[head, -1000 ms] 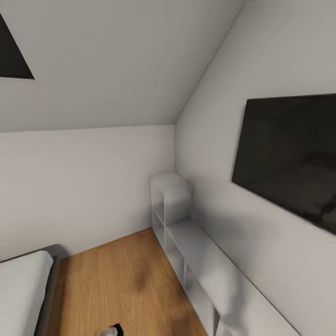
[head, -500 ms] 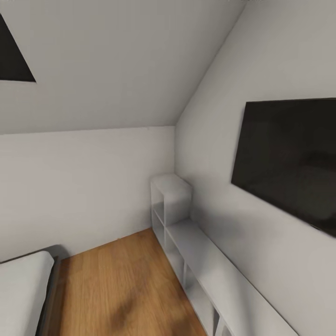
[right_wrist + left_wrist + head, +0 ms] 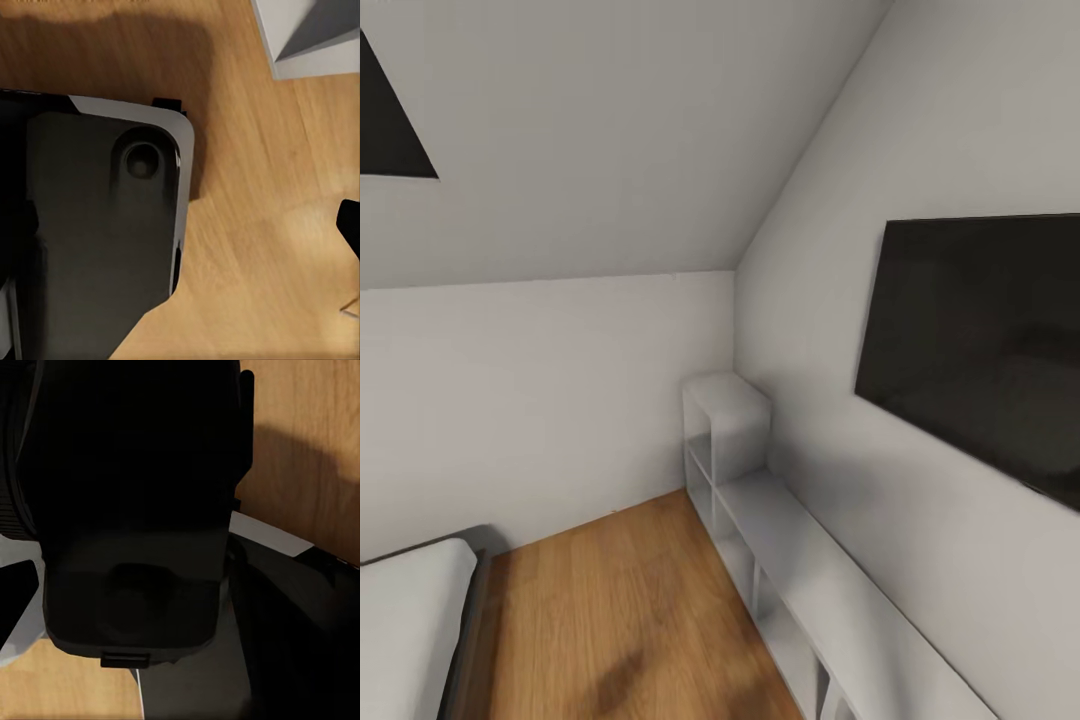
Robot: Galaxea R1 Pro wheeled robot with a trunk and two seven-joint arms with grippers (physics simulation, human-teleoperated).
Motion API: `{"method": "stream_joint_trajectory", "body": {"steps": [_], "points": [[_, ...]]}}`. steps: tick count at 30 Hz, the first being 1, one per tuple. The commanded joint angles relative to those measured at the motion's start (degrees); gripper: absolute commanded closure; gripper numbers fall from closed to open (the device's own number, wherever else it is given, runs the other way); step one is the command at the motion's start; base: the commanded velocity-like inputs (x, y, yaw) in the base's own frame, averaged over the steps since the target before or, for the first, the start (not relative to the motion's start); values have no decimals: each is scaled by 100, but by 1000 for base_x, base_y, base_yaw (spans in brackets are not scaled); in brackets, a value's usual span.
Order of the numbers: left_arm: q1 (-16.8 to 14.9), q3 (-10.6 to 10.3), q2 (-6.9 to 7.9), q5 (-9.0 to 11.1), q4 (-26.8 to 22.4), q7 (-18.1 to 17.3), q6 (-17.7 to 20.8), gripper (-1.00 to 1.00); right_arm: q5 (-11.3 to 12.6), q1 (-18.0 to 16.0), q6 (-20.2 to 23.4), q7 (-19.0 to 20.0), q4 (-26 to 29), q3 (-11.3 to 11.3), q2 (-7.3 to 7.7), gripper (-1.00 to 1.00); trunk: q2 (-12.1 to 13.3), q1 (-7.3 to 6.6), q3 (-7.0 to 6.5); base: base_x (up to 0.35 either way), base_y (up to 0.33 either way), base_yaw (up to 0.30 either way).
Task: Attach the digital camera to the camera tripod in the bedroom.
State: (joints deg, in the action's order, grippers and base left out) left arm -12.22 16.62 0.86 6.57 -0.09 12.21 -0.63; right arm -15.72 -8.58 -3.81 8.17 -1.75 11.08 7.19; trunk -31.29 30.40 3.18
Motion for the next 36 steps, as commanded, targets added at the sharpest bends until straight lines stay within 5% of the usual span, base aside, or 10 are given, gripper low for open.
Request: {"method": "stream_joint_trajectory", "body": {"steps": [1, 12, 24, 36], "points": [[-3, -15, 0, 59, -1, 5, -6, 100, -52, -8, -37, 9, -19, 49, 3, -100, -10, 2, 11, 0, 0, 0], [0, -18, -13, 47, 5, -29, -7, 100, -76, -3, -48, -18, -3, 63, 2, -100, -10, 2, 11, -33, -3, 0], [1, -18, -31, 53, 8, -34, -2, 100, -107, -3, -58, -31, -1, 38, 3, -100, -10, 2, 11, -291, -3, 0], [1, -18, -253, 42, 2, -35, 0, 100, -82, -3, 13, -40, -8, 34, -15, -100, -10, 2, 11, -334, -85, 0]]}}
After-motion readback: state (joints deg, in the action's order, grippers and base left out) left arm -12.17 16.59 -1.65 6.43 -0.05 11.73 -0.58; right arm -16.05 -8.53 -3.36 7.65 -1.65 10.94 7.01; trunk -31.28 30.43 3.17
